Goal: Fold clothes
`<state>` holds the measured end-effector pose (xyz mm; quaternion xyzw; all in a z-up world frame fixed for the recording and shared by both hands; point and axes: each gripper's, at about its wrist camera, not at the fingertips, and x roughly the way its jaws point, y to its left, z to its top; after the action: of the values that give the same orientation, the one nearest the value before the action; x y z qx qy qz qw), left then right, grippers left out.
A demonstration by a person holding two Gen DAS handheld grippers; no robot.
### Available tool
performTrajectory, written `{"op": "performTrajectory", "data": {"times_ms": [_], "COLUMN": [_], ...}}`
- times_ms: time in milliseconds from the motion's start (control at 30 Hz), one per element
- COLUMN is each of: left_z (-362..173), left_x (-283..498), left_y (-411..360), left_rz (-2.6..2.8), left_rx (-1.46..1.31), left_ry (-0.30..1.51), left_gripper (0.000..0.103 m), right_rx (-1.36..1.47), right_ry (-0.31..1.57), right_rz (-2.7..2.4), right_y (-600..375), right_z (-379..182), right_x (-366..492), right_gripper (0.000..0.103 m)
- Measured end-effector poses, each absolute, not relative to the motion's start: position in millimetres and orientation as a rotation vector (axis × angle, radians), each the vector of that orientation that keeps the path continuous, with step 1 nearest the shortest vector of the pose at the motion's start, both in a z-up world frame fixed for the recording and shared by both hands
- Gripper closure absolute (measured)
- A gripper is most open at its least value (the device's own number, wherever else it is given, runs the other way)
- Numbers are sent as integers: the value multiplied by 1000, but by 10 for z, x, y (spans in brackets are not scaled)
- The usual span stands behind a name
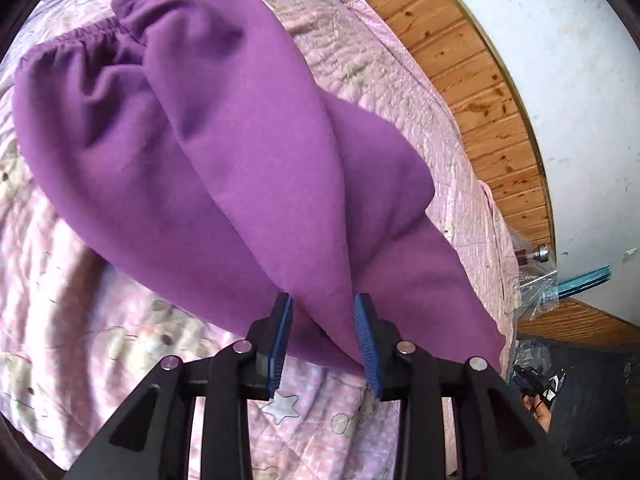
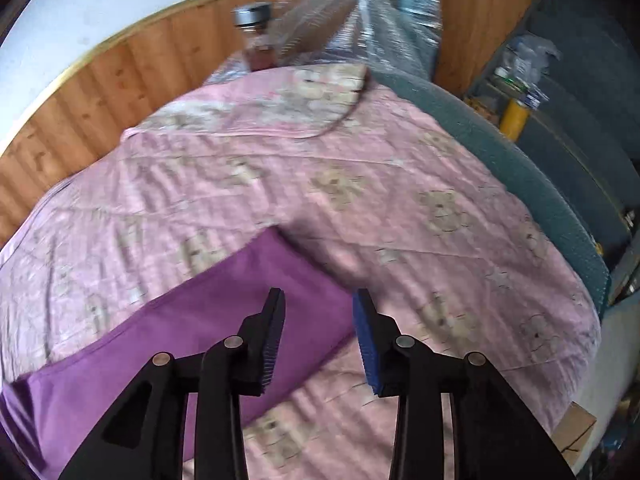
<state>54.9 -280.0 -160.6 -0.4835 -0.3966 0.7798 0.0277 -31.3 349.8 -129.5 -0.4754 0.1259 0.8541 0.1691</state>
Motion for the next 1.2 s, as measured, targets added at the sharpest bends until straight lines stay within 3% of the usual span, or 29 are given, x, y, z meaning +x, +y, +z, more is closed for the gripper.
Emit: {"op": "performTrajectory", "data": {"times_ms": [100, 200, 267, 367, 567, 733, 900, 967, 1100, 1167, 1200], "left_z": [-1637, -1821, -1986, -2105, -1818, -2032, -2191, -2271, -2026, -1743, -1646], "left_x": [601, 535, 573, 705, 256, -132, 340, 575, 841, 768, 674], "left_y": [-3381, -4030, -4475, -4952, -4874, -4936, -5084, -5212, -5340, -5316, -5305], "left_rz": [2475, 2587, 2692, 2626, 2545, 2461, 2387, 2321, 2241, 2262, 2283], "left_rx": [-1453, -1454, -1583, -1610, -1485, -1563, -1749, -1701, -1563, -1443, -1388], "left_ry": [-1253, -1253, -1251, -1419, -1280, -1297, -1414, -1531, -1648, -1593, -1566], "left_gripper": [67, 67, 67, 70, 60, 60, 60, 60, 60, 59, 53], "right_rx": [-1590, -1762, -1708, -1739, -1711, -1810, -1854, -1828, -1870, -1864, -1853], "right_ry": [354, 120, 65, 73, 48, -65, -114, -14, 42, 16, 20], "right_rz": [2547, 2507, 2491, 2402, 2428, 2462, 2339, 2348, 2328, 2325, 2324], "right_y": [2637, 2136, 2161, 2209, 1567, 922, 1056, 1225, 1328, 1312, 1315], "right_z": [-1544, -1972, -2057, -2034, -1616, -1809, -2037, -2080, -2111, -2121, -2127], "right_x": [-457, -592, -585, -656, -802, -853, -622, -563, -615, -648, -654], "right_gripper": [69, 71, 65, 62, 56, 54, 51, 40, 37, 36, 35]}}
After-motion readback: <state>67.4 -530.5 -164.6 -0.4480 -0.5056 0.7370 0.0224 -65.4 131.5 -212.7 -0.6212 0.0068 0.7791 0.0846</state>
